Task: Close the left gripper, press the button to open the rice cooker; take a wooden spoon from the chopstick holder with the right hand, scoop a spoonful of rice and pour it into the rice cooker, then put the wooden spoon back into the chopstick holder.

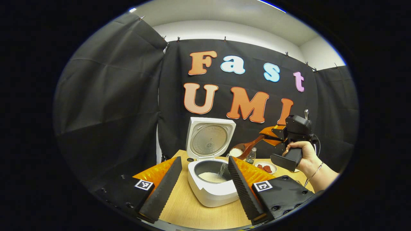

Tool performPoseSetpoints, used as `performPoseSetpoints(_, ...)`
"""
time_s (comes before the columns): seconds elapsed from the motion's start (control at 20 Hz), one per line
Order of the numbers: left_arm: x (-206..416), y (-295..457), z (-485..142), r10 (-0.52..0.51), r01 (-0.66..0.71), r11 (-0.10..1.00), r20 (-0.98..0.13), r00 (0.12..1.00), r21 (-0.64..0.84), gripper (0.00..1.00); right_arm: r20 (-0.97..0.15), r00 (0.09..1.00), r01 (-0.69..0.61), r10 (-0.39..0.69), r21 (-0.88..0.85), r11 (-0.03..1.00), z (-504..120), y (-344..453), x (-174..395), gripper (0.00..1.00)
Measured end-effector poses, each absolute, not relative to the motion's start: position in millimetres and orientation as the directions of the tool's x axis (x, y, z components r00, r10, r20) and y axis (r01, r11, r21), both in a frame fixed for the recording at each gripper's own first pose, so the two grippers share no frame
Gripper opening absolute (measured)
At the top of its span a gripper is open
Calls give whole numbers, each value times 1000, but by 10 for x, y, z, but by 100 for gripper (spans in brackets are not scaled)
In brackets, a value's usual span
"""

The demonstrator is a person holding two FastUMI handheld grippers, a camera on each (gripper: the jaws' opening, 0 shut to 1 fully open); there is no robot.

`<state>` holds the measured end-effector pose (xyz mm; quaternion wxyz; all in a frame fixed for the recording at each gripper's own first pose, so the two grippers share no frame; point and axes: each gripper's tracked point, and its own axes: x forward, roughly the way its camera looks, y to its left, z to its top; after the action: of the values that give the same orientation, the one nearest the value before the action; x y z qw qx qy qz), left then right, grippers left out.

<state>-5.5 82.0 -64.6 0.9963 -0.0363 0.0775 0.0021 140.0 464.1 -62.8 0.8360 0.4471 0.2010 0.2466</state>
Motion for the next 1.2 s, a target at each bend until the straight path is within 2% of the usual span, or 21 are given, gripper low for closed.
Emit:
performPoseSetpoints(1.1, 64, 1003, -753, 39, -53, 995, -169, 985, -80, 98, -52, 766, -486, 640, 605, 631, -452, 5046, 1333, 10)
performPoseSetpoints(1.15, 78, 1014, -768, 43, -57, 996, -172, 984, -75, 100, -46, 761, -499, 647, 595, 630, -450, 5060, 1320, 10)
performPoseSetpoints(1.2, 81, 1044, -790, 48, -61, 996, -175, 983, -70, 98, -41, 759, -512, 650, 579, 634, -442, 5068, 1313, 10)
